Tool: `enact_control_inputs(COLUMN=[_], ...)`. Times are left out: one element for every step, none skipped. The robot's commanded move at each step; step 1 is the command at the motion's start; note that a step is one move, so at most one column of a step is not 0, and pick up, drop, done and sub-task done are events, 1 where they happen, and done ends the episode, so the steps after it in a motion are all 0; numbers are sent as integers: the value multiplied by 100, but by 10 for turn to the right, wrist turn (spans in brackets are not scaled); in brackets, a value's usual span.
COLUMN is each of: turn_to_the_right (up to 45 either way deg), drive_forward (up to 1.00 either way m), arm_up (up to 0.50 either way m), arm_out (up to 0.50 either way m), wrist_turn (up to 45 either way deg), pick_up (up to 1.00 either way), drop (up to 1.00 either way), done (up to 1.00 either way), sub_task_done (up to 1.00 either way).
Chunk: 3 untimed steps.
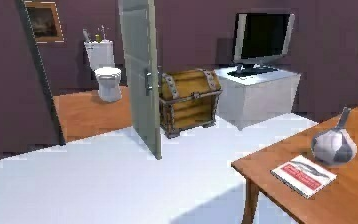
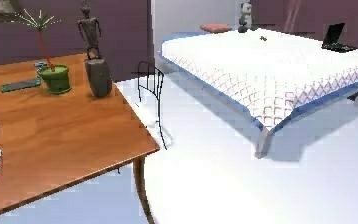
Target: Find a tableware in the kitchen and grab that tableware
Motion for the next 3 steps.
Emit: enact_control_inputs(turn_to_the_right=[-300,0,0], drive_forward=[0,100,100], arm_up=[0,0,0], arm_out=[0,0,0], wrist_turn=[0,0,0], pick_up=[0,0,0], drop=[0,0,0], done=[0,0,0], sub_task_done=[0,0,0])
